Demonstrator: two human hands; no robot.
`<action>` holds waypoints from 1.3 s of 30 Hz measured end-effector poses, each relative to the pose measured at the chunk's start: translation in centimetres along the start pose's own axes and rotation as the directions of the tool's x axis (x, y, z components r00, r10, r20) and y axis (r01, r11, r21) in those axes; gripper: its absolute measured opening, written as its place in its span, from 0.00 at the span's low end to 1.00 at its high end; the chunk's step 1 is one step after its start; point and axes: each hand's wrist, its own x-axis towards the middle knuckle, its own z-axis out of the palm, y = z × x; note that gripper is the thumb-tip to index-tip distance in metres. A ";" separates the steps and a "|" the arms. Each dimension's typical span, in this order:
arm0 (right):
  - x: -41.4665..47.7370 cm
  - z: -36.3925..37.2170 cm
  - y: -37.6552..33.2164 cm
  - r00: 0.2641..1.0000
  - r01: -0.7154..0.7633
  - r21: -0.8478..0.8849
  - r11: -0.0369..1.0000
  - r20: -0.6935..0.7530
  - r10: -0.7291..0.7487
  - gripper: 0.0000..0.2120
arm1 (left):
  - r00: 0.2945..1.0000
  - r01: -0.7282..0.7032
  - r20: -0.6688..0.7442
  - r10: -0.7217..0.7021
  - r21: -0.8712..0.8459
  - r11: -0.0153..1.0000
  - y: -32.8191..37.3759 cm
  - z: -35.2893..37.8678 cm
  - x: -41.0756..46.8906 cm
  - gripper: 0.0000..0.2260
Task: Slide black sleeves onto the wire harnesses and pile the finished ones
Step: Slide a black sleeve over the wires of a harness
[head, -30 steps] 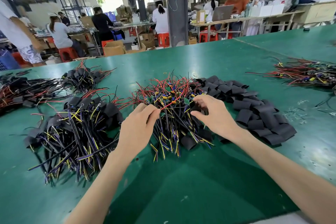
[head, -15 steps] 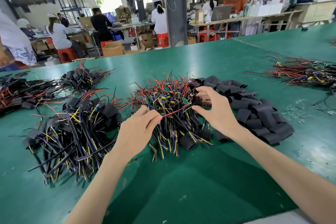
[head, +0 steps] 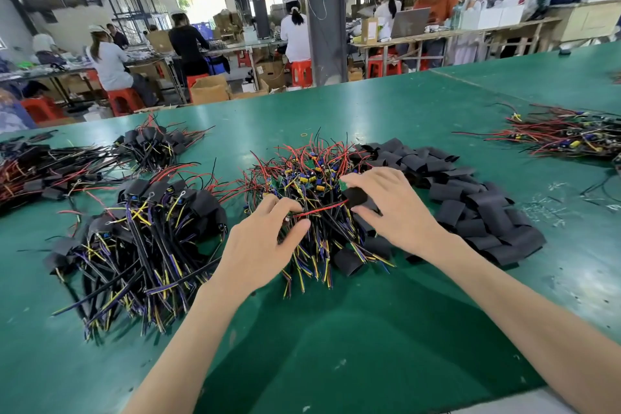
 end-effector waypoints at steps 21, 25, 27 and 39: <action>-0.3 0.6 -4.0 0.986 0.151 0.035 0.988 0.059 -0.153 0.20 | 0.999 -0.049 0.004 0.052 -0.293 0.955 0.7 1.8 0.1 0.11; -0.4 0.6 -3.6 0.994 0.077 0.124 0.989 0.071 -0.087 0.20 | 0.996 -0.088 -0.033 0.082 -0.254 0.963 0.7 1.4 0.2 0.14; -0.4 0.6 -3.3 0.995 0.057 0.129 0.990 0.080 -0.067 0.21 | 0.997 -0.079 -0.027 0.074 -0.244 0.967 0.8 1.2 0.3 0.15; -0.5 0.7 -2.6 0.986 -0.010 0.217 0.976 0.164 -0.027 0.23 | 1.000 -0.001 -0.015 -0.004 -0.331 0.944 1.0 0.8 0.4 0.11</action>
